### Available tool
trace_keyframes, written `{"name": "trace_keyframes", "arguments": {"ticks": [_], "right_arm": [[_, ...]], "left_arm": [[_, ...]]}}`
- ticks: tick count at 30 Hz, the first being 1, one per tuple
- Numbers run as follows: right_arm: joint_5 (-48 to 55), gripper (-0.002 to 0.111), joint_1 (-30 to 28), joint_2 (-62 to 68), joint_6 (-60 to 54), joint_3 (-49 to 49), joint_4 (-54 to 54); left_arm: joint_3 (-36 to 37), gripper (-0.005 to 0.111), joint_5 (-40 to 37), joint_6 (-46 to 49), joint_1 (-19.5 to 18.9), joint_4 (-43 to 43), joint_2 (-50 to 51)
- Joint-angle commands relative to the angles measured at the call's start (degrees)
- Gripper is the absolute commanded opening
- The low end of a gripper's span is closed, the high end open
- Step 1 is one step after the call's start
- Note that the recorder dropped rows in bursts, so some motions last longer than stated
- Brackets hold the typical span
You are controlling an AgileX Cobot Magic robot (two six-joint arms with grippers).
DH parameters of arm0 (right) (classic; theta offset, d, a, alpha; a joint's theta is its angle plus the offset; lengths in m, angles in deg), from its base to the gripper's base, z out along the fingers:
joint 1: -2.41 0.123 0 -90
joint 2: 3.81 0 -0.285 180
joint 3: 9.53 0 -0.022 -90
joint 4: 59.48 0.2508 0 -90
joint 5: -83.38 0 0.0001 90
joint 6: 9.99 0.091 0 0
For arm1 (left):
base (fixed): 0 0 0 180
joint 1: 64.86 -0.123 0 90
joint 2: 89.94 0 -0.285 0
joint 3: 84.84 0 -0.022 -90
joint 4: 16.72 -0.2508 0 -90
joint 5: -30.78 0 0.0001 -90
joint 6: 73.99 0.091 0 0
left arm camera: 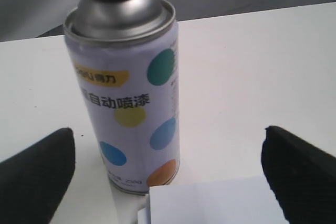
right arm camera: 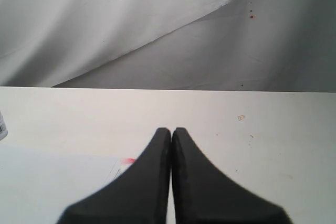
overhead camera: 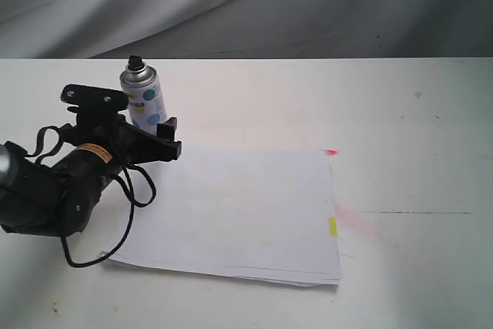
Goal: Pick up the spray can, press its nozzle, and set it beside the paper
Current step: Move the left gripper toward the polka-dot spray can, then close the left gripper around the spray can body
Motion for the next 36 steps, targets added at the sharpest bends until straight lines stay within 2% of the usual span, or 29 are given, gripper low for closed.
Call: {"name": "trace_keyframes", "arguments": {"ticks": [1, 12, 22, 27, 36], "right_arm": [[0.17, 0.000, -0.06, -0.11, -0.42, -0.15, 0.47], [0.17, 0.000, -0.06, -0.11, -0.42, -0.15, 0.47], [0.17, 0.000, -0.06, -0.11, -0.42, -0.15, 0.47], [0.17, 0.000, -0.06, -0.11, -0.42, -0.15, 0.47], [0.17, 0.000, -0.06, -0.11, -0.42, -0.15, 0.47]], "left_arm": [[-2.07, 0.090, 2.29, 0.40, -0.18, -0.15, 3.14], [-6.14, 0.090, 7.27, 1.04, -0.42, 3.35, 8.33], [-10.08, 0.090, 4.30, 1.88, -3.44, 2.92, 9.83], [-12.58, 0.090, 1.13, 1.88, -5.46, -0.43, 9.93], [-17.89, 0.090, -0.48, 2.28, -5.51, -1.19, 13.72]]}}
